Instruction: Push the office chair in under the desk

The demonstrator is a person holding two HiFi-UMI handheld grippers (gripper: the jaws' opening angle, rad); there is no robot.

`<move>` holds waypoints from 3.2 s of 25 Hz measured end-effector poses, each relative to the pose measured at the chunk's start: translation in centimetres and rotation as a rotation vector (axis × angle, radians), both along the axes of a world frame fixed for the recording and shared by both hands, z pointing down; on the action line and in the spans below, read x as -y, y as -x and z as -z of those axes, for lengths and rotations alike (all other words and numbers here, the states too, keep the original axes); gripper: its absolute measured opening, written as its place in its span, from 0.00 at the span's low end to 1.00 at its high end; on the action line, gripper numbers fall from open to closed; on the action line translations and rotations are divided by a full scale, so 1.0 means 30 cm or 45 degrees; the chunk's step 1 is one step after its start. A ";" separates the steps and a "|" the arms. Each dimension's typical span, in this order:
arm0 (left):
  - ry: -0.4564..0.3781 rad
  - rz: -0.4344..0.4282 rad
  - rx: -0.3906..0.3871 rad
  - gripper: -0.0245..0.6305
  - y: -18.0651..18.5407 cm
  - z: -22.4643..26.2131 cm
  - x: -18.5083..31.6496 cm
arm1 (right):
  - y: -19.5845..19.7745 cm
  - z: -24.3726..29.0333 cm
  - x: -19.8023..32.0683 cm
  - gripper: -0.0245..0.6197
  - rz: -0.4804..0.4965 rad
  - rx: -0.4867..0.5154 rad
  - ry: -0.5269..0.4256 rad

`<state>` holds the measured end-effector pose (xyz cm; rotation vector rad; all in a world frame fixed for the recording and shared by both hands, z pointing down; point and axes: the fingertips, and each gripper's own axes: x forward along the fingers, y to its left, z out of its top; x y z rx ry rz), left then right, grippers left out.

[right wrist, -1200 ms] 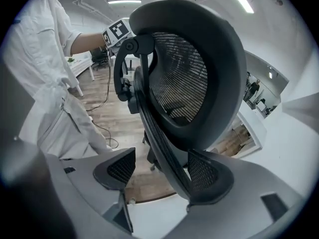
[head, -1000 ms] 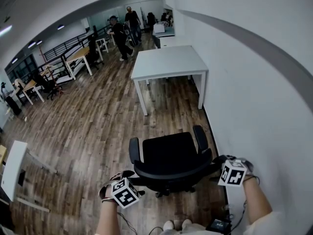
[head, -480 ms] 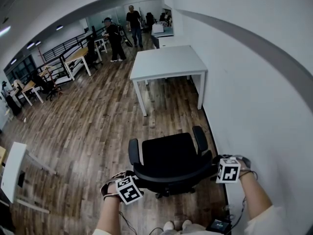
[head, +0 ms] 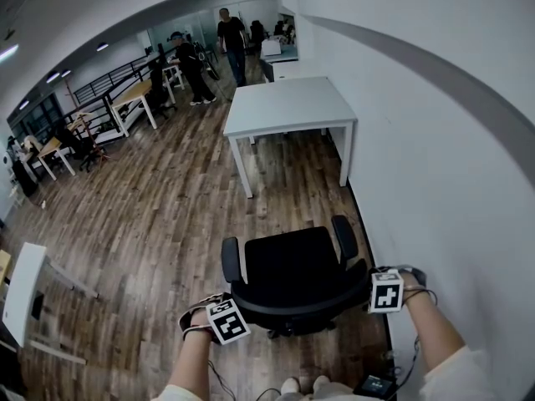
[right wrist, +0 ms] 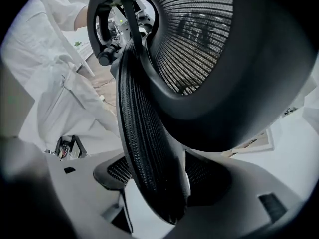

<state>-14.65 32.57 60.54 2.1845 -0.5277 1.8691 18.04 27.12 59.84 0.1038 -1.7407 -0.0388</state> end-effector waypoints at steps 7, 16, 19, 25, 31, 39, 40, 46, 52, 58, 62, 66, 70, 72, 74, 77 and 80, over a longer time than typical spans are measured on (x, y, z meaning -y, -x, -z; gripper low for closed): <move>0.053 -0.010 -0.019 0.64 -0.006 -0.030 -0.004 | 0.013 -0.032 0.008 0.54 0.029 -0.028 0.029; 0.174 -0.078 -0.068 0.64 -0.041 -0.032 -0.033 | 0.008 -0.046 -0.006 0.54 0.082 -0.024 0.097; 0.164 -0.094 -0.082 0.64 -0.042 -0.031 -0.035 | 0.001 -0.051 -0.028 0.51 0.090 -0.050 0.123; 0.159 -0.107 -0.085 0.61 -0.038 -0.033 -0.025 | 0.008 -0.054 -0.013 0.46 0.109 -0.050 0.091; 0.116 -0.149 -0.011 0.50 0.001 -0.042 -0.023 | 0.002 -0.052 -0.017 0.44 0.102 -0.073 0.069; 0.151 -0.213 0.009 0.44 0.027 -0.028 -0.015 | 0.023 -0.042 -0.013 0.41 0.094 -0.064 0.060; 0.161 -0.218 0.011 0.43 0.029 -0.029 -0.016 | 0.021 -0.044 -0.012 0.41 0.092 -0.070 0.061; 0.160 -0.228 0.006 0.41 0.034 -0.033 -0.015 | 0.035 -0.044 -0.018 0.40 0.099 -0.055 0.069; 0.141 -0.255 0.010 0.40 0.059 -0.022 0.006 | 0.056 -0.040 -0.034 0.40 0.077 -0.054 0.088; 0.148 -0.278 -0.005 0.40 0.064 -0.029 0.061 | 0.065 -0.042 0.014 0.40 0.052 -0.059 0.070; 0.124 -0.288 0.005 0.39 0.092 -0.038 0.095 | 0.083 -0.051 0.030 0.39 0.040 -0.058 0.074; 0.121 -0.319 0.013 0.39 0.116 -0.034 0.151 | 0.104 -0.051 0.050 0.39 0.012 -0.048 0.090; 0.130 -0.338 0.019 0.39 0.146 -0.032 0.211 | 0.129 -0.051 0.104 0.39 0.002 -0.050 0.075; 0.136 -0.343 0.023 0.39 0.161 -0.033 0.239 | 0.142 -0.049 0.130 0.39 -0.006 -0.047 0.071; 0.143 -0.350 0.022 0.39 0.162 -0.038 0.265 | 0.147 -0.051 0.152 0.39 -0.013 -0.037 0.074; 0.150 -0.366 0.022 0.39 0.170 -0.043 0.295 | 0.151 -0.055 0.169 0.39 -0.029 -0.040 0.082; 0.147 -0.392 0.017 0.39 0.176 -0.038 0.323 | 0.161 -0.060 0.165 0.39 -0.053 -0.035 0.110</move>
